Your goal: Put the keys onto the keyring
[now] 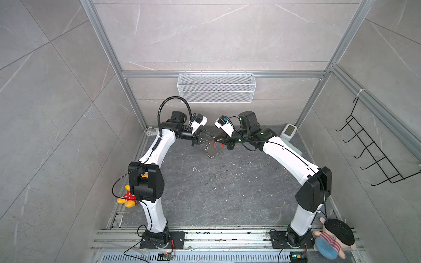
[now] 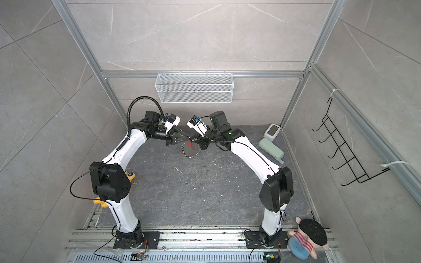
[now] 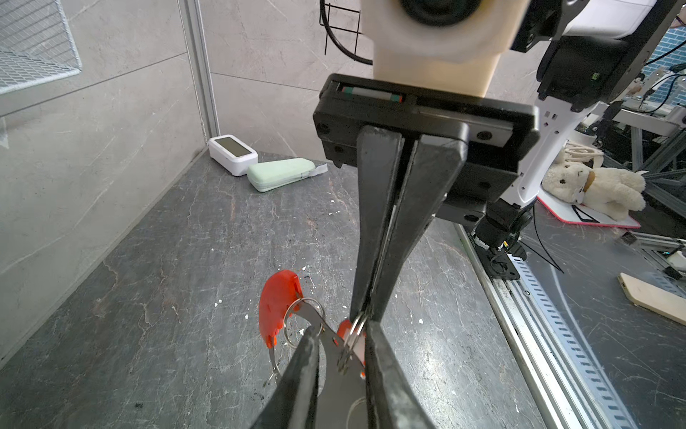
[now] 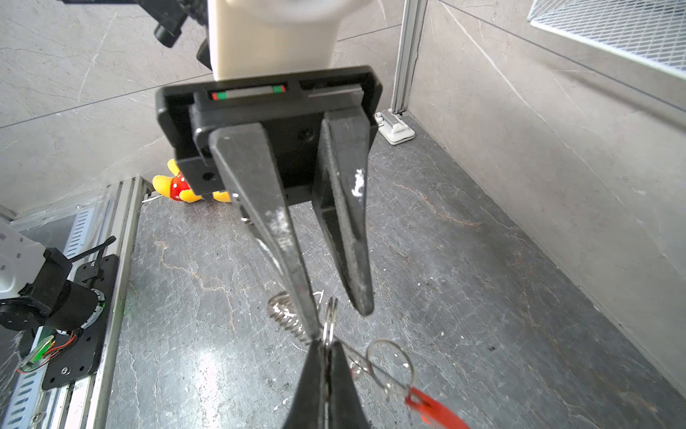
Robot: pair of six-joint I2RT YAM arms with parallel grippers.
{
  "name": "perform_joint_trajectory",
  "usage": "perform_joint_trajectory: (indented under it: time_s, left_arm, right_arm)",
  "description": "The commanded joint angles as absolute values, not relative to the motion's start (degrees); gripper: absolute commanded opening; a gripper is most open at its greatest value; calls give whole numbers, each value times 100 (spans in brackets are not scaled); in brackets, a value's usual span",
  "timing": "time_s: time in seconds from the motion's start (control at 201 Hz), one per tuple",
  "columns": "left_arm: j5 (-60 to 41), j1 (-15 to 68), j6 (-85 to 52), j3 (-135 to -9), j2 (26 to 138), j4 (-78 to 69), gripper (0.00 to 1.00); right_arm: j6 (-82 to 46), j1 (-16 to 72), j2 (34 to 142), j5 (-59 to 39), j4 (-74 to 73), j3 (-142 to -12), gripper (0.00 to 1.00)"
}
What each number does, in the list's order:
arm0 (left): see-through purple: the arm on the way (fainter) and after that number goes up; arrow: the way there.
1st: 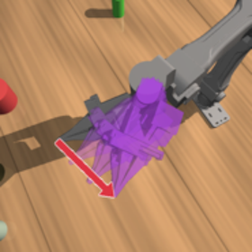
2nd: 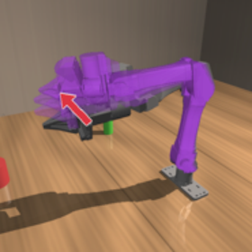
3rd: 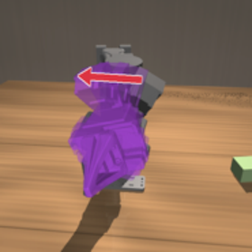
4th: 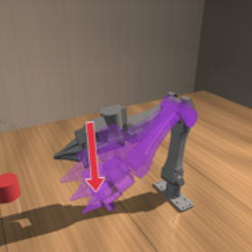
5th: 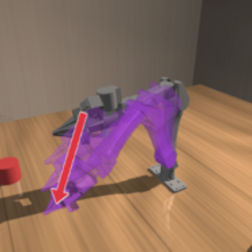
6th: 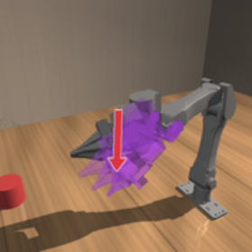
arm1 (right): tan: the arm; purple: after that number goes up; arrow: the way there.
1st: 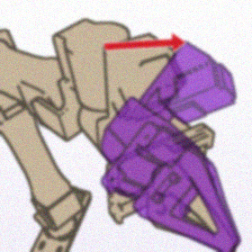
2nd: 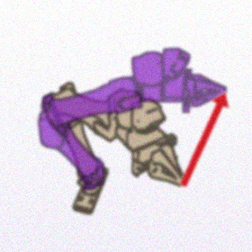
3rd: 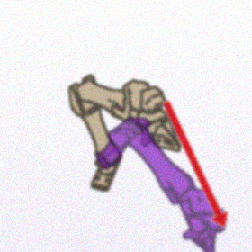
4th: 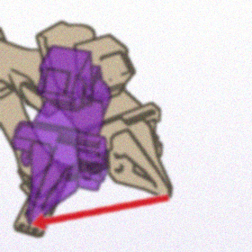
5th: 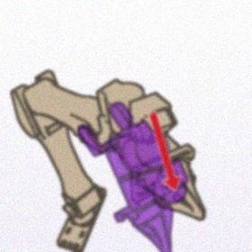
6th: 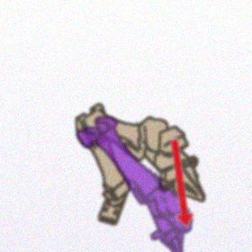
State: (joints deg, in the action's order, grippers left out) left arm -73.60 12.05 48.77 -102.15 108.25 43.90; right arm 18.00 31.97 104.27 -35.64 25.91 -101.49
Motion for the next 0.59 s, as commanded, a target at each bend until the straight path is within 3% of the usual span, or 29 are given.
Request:
perform_joint_trajectory:
  time_s: [0.0, 0.134, 0.393, 0.418, 0.498, 0.588]
  left_arm:
    - [-7462, 1201, 5017, -10440, 10862, 4570, 20]
    - [-7514, 1197, 5019, -10485, 10889, 4597, 0]
    - [-7990, 1203, 4824, -10349, 10749, 4242, 0]
    - [-8037, 1204, 4545, -10258, 10701, 3905, 0]
    - [-8163, 1199, 3117, -9694, 10444, 2175, 0]
    - [-8098, 1199, 877, -8626, 10118, -825, 0]
  right_arm:
    - [1734, 3230, 10271, -3766, 2373, -10406, 0]
    - [1693, 3243, 10275, -3801, 2361, -10415, 0]
    - [1142, 3193, 10273, -3614, 2346, -10387, 0]
    - [1058, 3172, 10254, -3642, 2369, -10381, 1]
    - [679, 2996, 10174, -3953, 2275, -10252, 22]
    - [-25, 2663, 9963, -4351, 1675, -9855, 29]
